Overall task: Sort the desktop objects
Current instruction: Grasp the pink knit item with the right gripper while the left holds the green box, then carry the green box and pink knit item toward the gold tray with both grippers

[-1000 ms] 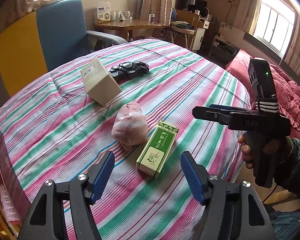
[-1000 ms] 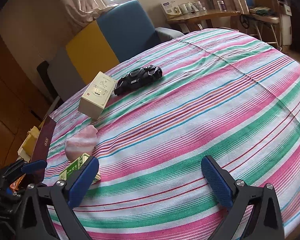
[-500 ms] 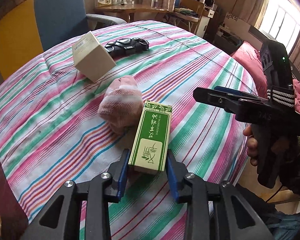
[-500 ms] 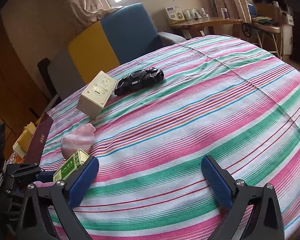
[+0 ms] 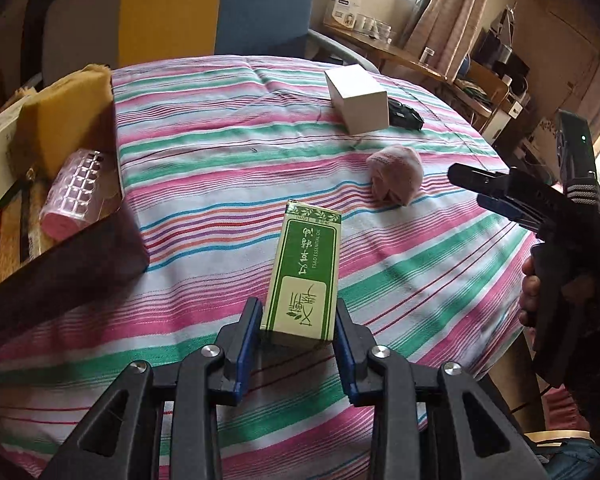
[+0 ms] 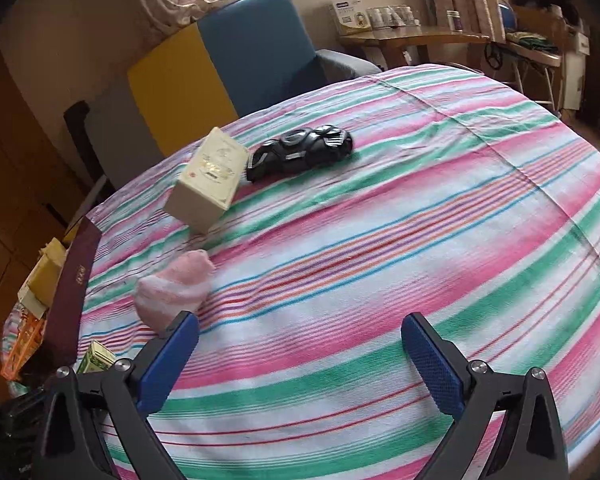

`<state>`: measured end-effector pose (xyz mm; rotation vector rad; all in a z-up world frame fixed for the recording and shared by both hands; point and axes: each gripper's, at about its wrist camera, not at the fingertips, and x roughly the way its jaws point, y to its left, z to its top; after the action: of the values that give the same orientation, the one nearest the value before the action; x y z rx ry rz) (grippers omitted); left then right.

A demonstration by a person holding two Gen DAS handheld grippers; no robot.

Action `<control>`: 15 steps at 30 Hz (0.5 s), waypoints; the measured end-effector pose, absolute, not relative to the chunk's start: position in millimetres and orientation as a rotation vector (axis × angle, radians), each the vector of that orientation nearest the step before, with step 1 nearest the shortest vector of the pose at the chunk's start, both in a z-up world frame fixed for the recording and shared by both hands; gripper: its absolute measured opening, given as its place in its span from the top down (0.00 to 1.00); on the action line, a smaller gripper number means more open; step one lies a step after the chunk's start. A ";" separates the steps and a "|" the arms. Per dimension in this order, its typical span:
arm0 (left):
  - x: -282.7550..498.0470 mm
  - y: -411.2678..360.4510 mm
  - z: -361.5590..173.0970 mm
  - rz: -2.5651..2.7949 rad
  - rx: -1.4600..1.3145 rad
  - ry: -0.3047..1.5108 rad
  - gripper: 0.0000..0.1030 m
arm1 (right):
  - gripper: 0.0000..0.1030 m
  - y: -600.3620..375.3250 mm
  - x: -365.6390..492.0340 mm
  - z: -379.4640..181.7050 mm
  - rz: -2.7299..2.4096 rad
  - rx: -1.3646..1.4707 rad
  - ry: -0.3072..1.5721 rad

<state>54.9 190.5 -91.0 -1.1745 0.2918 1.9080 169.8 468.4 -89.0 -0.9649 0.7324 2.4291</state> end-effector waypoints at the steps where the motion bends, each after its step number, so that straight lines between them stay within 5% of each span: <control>1: 55.1 189.5 -91.1 1.909 -1.174 0.285 0.66 | 0.02 461.5 161.4 -86.2 2.456 -0.979 0.714; 9: 58.9 195.4 -91.9 1.875 -1.151 0.266 0.50 | 0.12 430.9 111.5 -84.1 2.544 -1.081 0.678; 15: 52.4 202.9 -91.0 1.879 -1.132 0.304 0.49 | 0.39 423.4 99.5 -91.0 2.547 -1.133 0.618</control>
<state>52.4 202.9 -91.0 -1.1318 0.3040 1.8794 99.5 423.4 -91.0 -1.1333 0.6177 2.5470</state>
